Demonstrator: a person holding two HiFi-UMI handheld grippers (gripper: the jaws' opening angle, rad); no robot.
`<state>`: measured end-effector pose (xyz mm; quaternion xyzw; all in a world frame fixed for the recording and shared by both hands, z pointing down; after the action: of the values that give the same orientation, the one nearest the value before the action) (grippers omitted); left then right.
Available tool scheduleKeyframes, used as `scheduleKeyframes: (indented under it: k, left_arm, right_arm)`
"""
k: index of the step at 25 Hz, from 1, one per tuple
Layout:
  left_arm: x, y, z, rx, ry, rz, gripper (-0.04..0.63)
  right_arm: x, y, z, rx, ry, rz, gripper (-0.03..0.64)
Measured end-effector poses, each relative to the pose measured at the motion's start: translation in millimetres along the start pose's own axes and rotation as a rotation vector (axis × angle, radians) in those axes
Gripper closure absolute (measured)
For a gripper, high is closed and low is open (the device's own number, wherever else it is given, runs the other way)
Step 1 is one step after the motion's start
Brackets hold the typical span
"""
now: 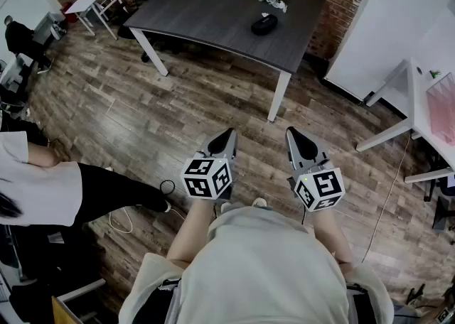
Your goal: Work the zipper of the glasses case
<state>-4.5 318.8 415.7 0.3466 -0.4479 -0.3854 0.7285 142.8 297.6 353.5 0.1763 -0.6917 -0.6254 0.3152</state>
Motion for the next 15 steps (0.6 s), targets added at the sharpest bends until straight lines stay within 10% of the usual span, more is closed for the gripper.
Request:
scheduleKeyframes:
  k: [15]
  left_arm:
    - [-0.9, 8.1, -24.0, 0.027, -0.016, -0.02, 0.584]
  right_arm:
    - [-21.3, 9.9, -7.7, -0.005, -0.032, -0.002, 0.615]
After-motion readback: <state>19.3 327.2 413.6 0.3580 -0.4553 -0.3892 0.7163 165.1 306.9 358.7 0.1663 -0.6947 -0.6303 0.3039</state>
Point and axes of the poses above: the fingertips, and each gripper's own axes: x forward along the fingers, z to its left, y out of its underside, the point moved 1 cm from there along -x, backward along the fingers, and after that the axes turned 7 degrees about z, right-handed, at the moved point
